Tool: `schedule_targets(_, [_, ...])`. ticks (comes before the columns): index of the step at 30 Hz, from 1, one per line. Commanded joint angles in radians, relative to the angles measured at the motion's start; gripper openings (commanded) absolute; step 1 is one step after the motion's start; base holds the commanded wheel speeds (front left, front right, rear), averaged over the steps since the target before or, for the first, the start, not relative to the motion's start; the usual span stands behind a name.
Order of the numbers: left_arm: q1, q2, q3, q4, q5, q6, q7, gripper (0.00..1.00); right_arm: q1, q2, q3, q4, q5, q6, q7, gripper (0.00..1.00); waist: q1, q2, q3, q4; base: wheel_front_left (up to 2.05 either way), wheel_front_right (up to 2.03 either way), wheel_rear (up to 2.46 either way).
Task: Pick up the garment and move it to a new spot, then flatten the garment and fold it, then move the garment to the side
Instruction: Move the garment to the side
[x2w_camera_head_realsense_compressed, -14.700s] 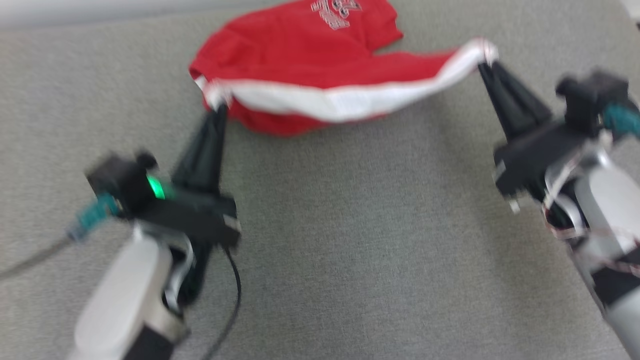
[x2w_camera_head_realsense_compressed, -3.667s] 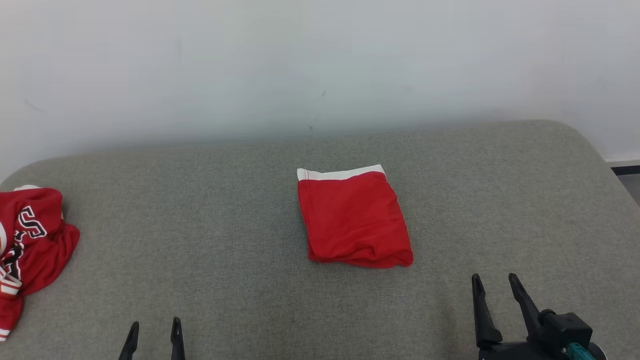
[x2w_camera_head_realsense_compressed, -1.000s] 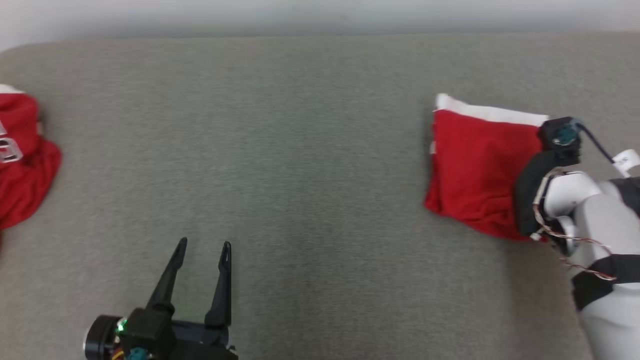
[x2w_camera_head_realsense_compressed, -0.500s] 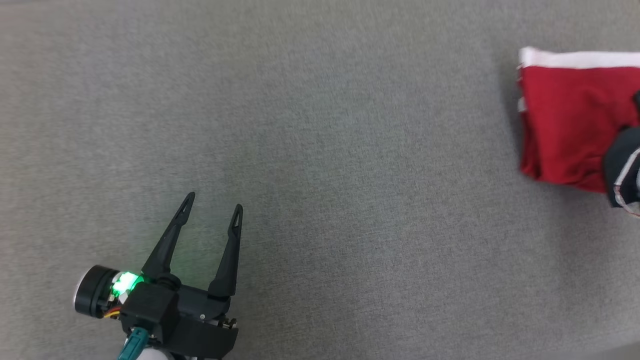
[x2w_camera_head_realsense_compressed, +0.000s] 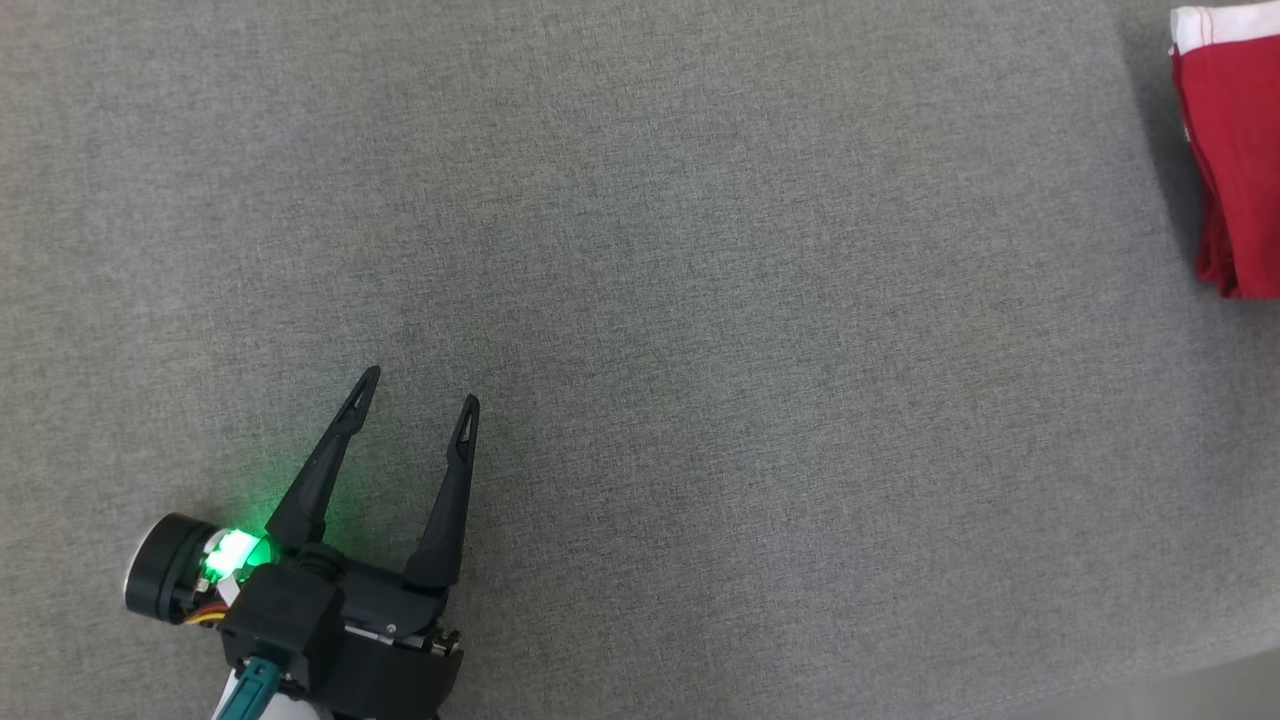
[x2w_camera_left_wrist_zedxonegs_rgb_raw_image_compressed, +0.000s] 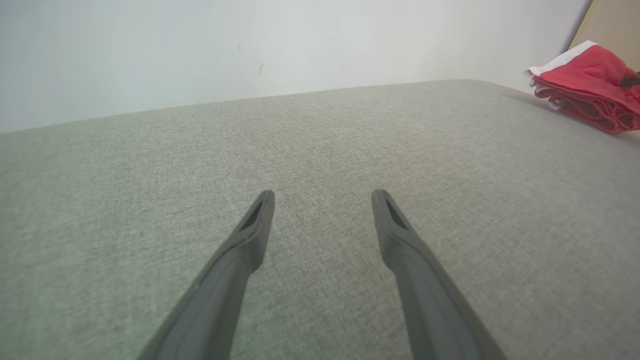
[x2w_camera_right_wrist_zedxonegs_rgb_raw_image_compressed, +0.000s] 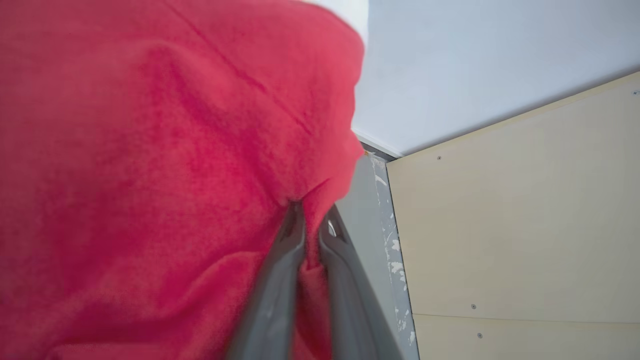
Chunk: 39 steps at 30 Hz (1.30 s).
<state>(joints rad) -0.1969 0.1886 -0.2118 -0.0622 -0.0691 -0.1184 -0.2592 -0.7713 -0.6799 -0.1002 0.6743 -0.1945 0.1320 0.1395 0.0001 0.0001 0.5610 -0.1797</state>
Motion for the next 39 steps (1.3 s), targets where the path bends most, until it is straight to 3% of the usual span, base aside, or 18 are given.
schedule_targets(1, [-0.014, 0.002, -0.002, 0.005, -0.005, 0.003, 0.002, 1.00, -0.008, 0.008, 0.004, 0.000, -0.010, -0.003, -0.017, 0.00, -0.0001, -0.0001, 0.003, -0.001, 0.00, 0.00, 0.00])
schedule_targets(2, [-0.015, 0.002, -0.005, 0.006, -0.005, 0.004, 0.003, 1.00, -0.013, 0.000, 0.000, -0.006, -0.028, -0.003, -0.041, 0.13, -0.0001, -0.0001, 0.005, -0.001, 0.00, 0.00, 0.00])
schedule_targets(3, [-0.016, 0.000, -0.007, 0.008, -0.004, 0.004, 0.003, 1.00, -0.014, 0.002, -0.006, -0.001, -0.035, -0.003, -0.053, 0.46, -0.0001, -0.0001, 0.006, -0.001, 0.00, 0.00, 0.00])
schedule_targets(4, [-0.016, -0.001, -0.009, 0.012, -0.005, 0.004, 0.002, 1.00, -0.016, 0.011, -0.012, 0.005, -0.043, -0.003, -0.061, 1.00, -0.0001, -0.0001, 0.005, -0.001, 0.00, 0.00, 0.00])
schedule_targets(13, [-0.003, -0.028, -0.025, 0.055, -0.027, 0.011, -0.005, 1.00, 0.023, 0.113, -0.083, -0.032, -0.073, -0.003, -0.131, 1.00, -0.0001, -0.0001, -0.090, 0.023, 0.00, 0.00, 0.00])
schedule_targets(19, [0.035, -0.054, -0.015, 0.088, -0.047, 0.020, -0.006, 1.00, 0.117, 0.243, -0.170, -0.094, 0.112, -0.003, -0.214, 1.00, -0.0001, -0.0001, -0.206, 0.057, 0.00, 0.00, 0.00])
schedule_targets(21, [0.046, -0.057, -0.013, 0.096, -0.047, 0.022, -0.006, 1.00, 0.147, 0.252, -0.166, -0.111, 0.126, -0.003, -0.218, 1.00, -0.0001, -0.0001, -0.229, 0.064, 0.00, 0.00, 0.00])
schedule_targets(28, [0.144, -0.096, 0.041, 0.132, -0.081, 0.041, -0.006, 1.00, 0.391, 0.390, -0.200, -0.298, 0.284, -0.003, -0.215, 1.00, -0.0001, -0.0001, -0.390, 0.121, 0.00, 0.00, 0.00])
schedule_targets(33, [0.215, -0.111, 0.096, 0.144, -0.087, 0.058, -0.007, 1.00, 0.556, 0.514, -0.185, -0.456, 0.335, -0.003, -0.228, 1.00, -0.0001, -0.0001, -0.478, 0.147, 0.00, 0.00, 0.00])
schedule_targets(35, [0.247, -0.120, 0.131, 0.142, -0.095, 0.066, -0.006, 1.00, 0.642, 0.566, -0.132, -0.516, 0.355, -0.003, -0.229, 1.00, -0.0001, -0.0001, -0.515, 0.159, 0.00, 0.00, 0.00])
schedule_targets(39, [0.272, -0.128, 0.167, 0.139, -0.098, 0.070, -0.006, 1.00, 0.714, 0.594, -0.094, -0.527, 0.383, -0.003, -0.253, 1.00, -0.0001, -0.0001, -0.545, 0.173, 0.00, 0.00, 0.00])
